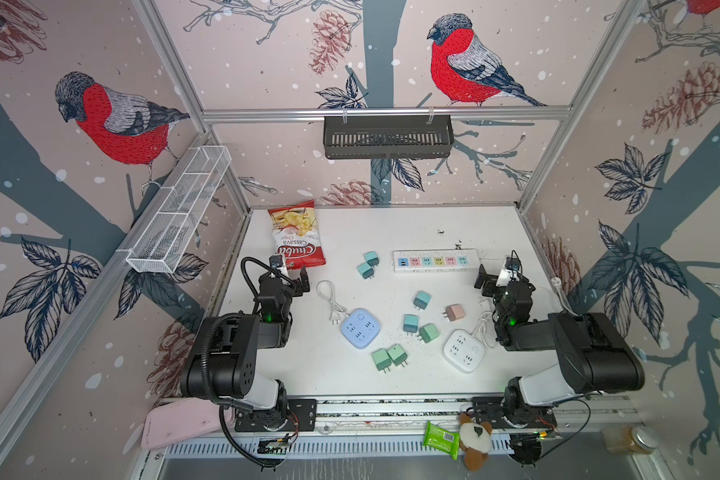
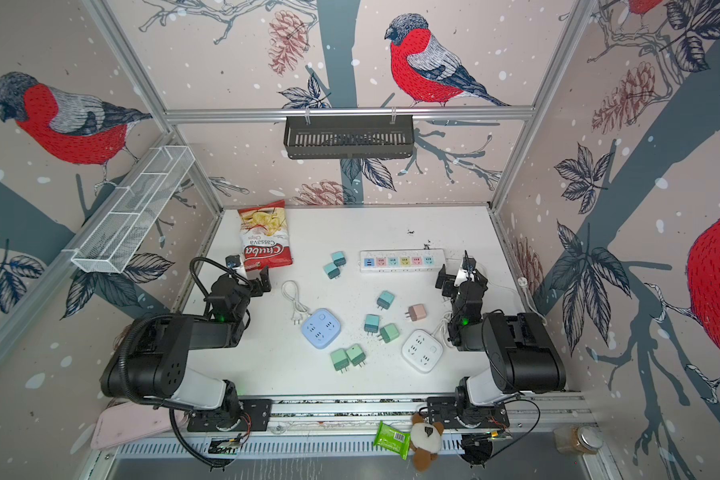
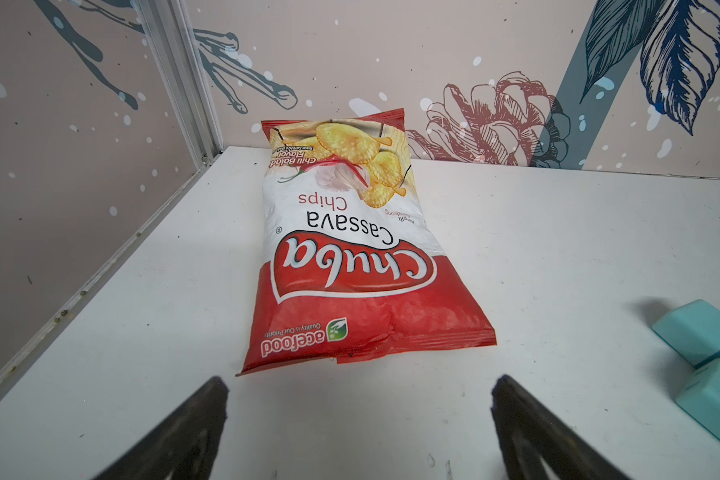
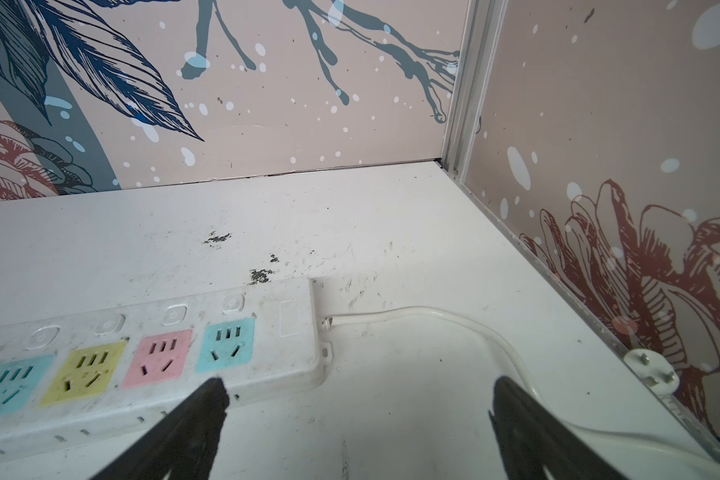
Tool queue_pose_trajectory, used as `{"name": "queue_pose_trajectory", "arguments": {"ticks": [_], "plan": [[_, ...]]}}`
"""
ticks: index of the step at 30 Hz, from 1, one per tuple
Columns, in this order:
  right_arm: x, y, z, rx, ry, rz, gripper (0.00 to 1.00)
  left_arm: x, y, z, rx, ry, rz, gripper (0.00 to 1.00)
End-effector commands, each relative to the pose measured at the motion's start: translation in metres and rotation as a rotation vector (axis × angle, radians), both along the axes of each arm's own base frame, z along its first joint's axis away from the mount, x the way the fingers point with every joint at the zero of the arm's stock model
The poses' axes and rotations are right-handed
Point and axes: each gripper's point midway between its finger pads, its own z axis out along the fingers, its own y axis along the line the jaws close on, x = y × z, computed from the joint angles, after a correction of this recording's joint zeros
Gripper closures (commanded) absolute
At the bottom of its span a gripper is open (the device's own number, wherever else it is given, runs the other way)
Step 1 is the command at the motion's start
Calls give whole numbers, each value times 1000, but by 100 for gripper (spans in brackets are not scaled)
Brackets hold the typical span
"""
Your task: Insert the plug
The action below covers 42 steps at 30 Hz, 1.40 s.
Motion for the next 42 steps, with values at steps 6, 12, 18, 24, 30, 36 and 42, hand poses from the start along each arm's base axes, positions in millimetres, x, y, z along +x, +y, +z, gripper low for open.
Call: {"name": "queue_pose_trajectory", "arguments": {"ticks": [6, 12, 18, 24, 30, 36, 42], "plan": [[0, 0, 11, -10, -41, -3, 0, 2, -1, 9, 1, -34, -4, 1], [17, -3, 30, -71, 67, -63, 0, 8, 1, 24, 12, -11, -1, 1], [16, 0, 55, -92, 101, -121, 0, -12, 11, 69, -16, -88, 75, 1], [1, 9, 100, 73, -39, -73, 0, -43, 13, 116, -183, -236, 107, 1], [-22, -27, 101, 313, -8, -268, 0, -44, 8, 127, -243, -119, 101, 1], [-23, 10, 84, 511, 17, 5, 0, -72, 24, 130, -446, -80, 247, 1], [-28, 57, 67, 542, 81, 27, 0, -97, 24, 126, -573, -159, 250, 3]]}}
